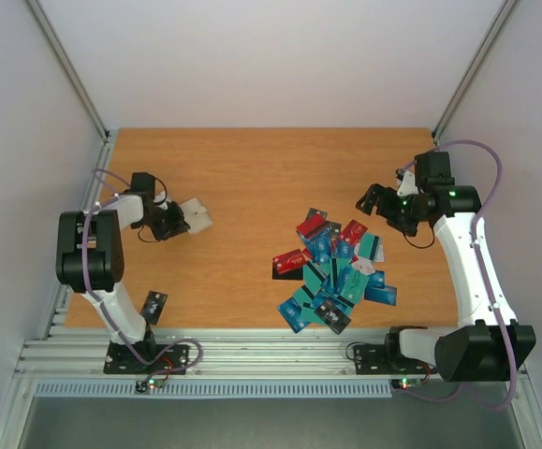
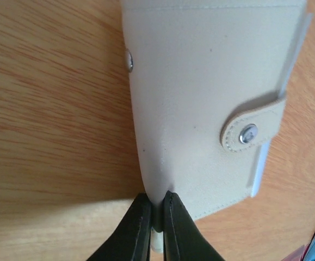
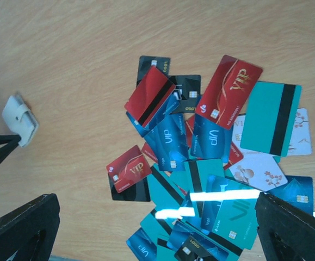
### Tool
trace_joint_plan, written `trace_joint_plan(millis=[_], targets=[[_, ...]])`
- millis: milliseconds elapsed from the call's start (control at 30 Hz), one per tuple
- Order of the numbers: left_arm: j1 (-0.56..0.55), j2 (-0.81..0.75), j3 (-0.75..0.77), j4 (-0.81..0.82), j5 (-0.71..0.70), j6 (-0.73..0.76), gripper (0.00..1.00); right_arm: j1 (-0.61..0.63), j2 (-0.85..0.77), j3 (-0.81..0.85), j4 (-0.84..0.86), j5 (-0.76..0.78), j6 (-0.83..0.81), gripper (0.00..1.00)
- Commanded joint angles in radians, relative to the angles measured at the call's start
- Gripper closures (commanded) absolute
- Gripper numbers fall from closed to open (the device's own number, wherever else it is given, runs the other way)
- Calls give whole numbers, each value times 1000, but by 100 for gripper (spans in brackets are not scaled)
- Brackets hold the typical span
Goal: Put the credit cards into the card holder
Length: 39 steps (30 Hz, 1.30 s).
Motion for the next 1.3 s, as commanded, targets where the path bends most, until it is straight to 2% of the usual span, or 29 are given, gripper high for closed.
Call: trace_joint_plan(millis=[0, 167, 500, 800, 1100, 1200, 1267], targets=[[-55, -81, -4, -6, -5, 59, 100, 21, 0, 17, 15, -81, 11, 2], [-139, -210, 10, -36, 36, 86, 100, 81, -10, -11, 136, -238, 70, 1], [-307, -394, 103, -68, 299, 148, 100, 212, 65, -18, 360, -578, 185, 2], [-421, -454, 158, 13, 510, 78, 100, 307, 121, 48, 380, -626, 175, 11], [-497, -454, 199, 66, 613, 40, 100, 324, 159, 84, 408, -647, 187, 21], [-509, -454, 200, 93, 640, 22, 100, 324, 163, 91, 410, -654, 187, 27], [-516, -448, 202, 98, 651, 15, 100, 325, 165, 95, 417, -671, 190, 35]])
